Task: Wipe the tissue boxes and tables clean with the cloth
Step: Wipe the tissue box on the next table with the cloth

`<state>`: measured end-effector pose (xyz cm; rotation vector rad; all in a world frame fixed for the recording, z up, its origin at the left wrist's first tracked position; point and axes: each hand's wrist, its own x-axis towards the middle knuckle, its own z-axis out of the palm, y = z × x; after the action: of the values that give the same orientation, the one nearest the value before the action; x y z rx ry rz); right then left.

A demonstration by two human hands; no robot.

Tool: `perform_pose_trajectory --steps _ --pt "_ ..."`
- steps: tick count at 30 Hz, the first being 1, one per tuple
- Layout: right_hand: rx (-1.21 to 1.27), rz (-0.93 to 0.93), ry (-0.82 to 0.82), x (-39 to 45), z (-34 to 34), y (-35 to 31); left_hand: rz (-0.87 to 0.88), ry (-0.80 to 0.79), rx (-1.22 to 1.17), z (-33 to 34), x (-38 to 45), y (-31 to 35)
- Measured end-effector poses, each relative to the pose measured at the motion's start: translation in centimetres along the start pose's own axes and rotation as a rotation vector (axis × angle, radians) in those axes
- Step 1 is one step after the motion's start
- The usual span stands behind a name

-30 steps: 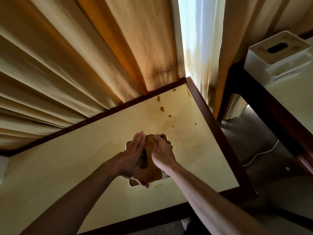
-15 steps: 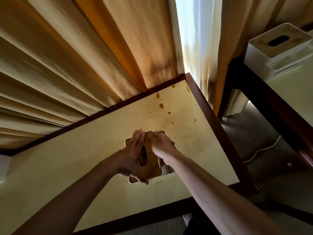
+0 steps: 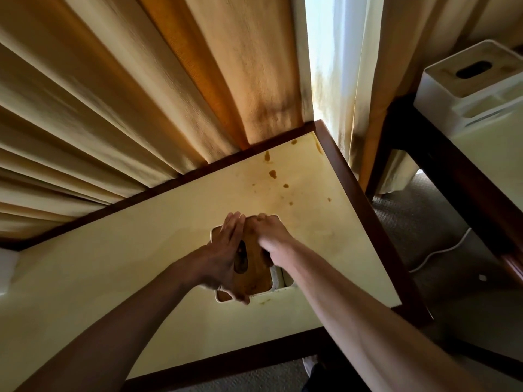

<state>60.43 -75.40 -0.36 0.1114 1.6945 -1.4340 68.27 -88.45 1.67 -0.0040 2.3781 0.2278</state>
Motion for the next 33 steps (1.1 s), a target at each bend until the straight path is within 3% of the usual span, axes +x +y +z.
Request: perform_pose_trajectory --steps 3,6,11,16,19,25,33 --pt "-0.029 -0.156 0.076 -2.2 0.0 2.2 -0.011 -0.008 0.004 0.0 -0.1 0.1" --pt "0.087 -0.237 -0.035 -3.8 -0.9 3.7 -0.019 -0.023 0.014 0.0 -0.1 0.1" --pt "0.271 -0.255 -0.153 -6.7 -4.2 5.6 -0.045 -0.033 -0.001 0.0 0.0 0.1" --pt "0.527 -0.207 -0.055 -9.4 -6.9 7.5 -0.063 -0.018 -0.009 0.3 0.3 -0.1" --pt "0.463 -0.223 -0.032 -10.6 -7.1 7.9 -0.061 -0.008 -0.006 0.4 0.4 -0.2" --pt "0.24 -0.217 -0.172 -10.4 -4.2 8.2 -0.051 0.001 0.006 0.5 0.4 -0.3" --pt "0.078 0.026 -0.029 -6.6 0.2 7.3 -0.062 0.0 0.017 0.4 0.3 0.0"
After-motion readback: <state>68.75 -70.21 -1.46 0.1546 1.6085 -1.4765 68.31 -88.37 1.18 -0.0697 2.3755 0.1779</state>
